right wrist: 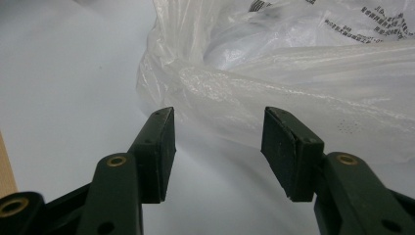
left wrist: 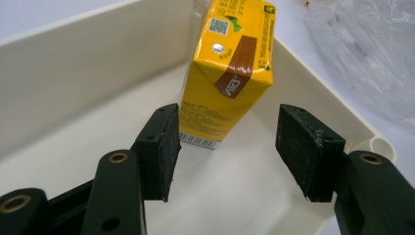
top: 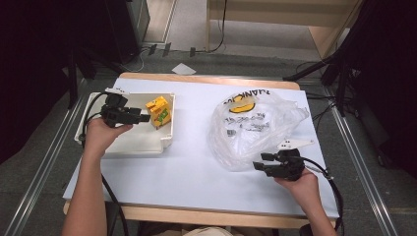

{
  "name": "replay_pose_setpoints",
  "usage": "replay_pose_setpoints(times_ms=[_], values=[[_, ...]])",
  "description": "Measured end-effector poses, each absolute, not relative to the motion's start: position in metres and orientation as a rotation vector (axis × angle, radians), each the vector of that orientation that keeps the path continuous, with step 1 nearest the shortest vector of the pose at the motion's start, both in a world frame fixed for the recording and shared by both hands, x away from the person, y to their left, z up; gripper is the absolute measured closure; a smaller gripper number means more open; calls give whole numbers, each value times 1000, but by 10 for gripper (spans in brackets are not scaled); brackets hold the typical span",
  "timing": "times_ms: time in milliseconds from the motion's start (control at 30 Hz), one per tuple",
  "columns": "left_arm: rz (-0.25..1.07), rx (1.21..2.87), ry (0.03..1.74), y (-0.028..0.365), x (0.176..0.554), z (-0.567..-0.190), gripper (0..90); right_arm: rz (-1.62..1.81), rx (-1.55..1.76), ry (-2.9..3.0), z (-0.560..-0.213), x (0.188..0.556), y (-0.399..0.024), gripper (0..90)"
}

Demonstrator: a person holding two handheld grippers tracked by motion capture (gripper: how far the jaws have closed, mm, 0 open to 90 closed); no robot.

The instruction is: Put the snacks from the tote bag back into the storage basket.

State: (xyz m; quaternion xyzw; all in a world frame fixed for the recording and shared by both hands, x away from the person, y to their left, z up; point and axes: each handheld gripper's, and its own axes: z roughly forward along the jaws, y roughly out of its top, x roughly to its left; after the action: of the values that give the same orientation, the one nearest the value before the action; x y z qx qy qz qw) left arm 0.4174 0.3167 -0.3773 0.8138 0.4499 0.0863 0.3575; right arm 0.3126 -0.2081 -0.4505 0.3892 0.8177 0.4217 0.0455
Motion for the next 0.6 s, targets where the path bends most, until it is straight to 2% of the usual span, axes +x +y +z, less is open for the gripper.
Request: replay_pose_setpoints(times_ms=[333, 367, 467, 500, 600], values=[[227, 2144, 1142, 317, 407, -386, 505, 1289, 1184, 2496, -450, 313, -208, 475], [265, 2159, 1131, 316, 405, -387, 545, 1291, 1185, 2494, -450, 312, -208, 475], [255, 2149, 1113, 315, 403, -386, 589, 1290, 1184, 2495, -450, 312, -208, 475], [234, 2140, 1090, 314, 402, -385, 665, 1285, 1185, 2496, -451, 313, -208, 475], [229, 2127, 1076, 312, 402, -386, 731, 1283, 1183, 2497, -451, 313, -207, 474]])
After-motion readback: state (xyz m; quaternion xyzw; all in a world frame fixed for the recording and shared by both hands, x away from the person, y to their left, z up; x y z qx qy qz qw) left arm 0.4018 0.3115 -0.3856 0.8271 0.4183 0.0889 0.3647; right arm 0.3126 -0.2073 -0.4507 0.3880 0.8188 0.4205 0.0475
